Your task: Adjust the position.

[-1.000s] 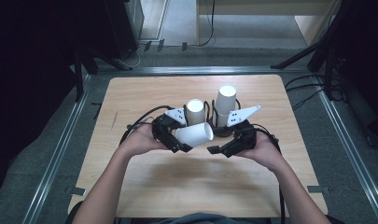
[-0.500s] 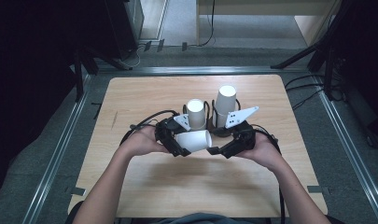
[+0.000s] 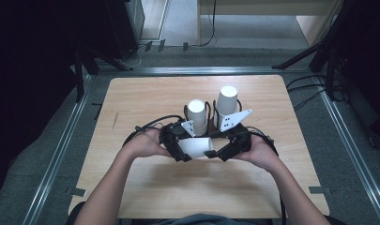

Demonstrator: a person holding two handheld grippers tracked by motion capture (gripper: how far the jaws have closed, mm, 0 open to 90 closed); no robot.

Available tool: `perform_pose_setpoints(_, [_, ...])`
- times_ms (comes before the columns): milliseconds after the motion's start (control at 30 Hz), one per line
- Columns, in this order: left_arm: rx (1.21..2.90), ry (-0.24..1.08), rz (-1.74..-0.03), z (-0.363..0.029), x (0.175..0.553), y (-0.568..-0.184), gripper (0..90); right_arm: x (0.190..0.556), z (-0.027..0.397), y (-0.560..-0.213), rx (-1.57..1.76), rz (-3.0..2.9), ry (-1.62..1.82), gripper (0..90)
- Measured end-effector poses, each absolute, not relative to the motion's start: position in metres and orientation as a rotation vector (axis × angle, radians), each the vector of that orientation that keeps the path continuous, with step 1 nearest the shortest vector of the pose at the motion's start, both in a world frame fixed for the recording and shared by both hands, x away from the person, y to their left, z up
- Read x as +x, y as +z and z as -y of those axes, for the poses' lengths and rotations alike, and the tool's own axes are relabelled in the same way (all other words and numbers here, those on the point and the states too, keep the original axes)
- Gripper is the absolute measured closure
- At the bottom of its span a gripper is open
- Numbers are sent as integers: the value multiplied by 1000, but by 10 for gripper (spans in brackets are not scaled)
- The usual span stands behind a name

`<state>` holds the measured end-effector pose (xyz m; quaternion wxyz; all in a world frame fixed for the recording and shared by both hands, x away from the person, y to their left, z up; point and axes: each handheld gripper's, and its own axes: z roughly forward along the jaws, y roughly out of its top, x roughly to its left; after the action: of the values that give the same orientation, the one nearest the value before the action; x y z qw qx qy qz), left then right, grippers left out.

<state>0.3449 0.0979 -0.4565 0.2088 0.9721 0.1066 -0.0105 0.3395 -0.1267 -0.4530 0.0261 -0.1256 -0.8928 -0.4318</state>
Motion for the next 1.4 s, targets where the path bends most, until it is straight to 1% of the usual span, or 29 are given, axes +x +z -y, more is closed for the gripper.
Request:
perform_pose_setpoints(300, [2707,-54,-259,-90,341,-459,228,337,115,-460,-345,2771,-1274,266])
perform_pose_setpoints(533, [2695,-69,-236,-89,340,-458,227,335,111,-462,-313,2776,-1246,327])
perform_pose_setpoints(800, [2678,-74,-239,-90,339,-457,219,336,112,-460,-309,2768,-1242,337])
perform_pose_setpoints(833, [2668,-98,-251,-91,340,-457,216,336,112,-460,-308,2766,-1242,337])
perform_pose_setpoints(967, [2634,-108,-259,-92,341,-457,196,336,114,-457,-313,2753,-1245,335])
perform_pose_setpoints(1033, [2604,-121,-267,-93,342,-455,165,336,115,-456,-317,2755,-1255,335])
perform_pose_setpoints(1067, [2591,-120,-276,-94,343,-454,136,336,116,-456,-314,2758,-1261,335])
perform_pose_setpoints(1167, [2552,-103,-305,-96,344,-451,103,337,118,-455,-327,2761,-1271,334])
perform_pose_setpoints(1400, [2473,-89,-367,-105,349,-446,92,340,125,-451,-352,2753,-1312,334])
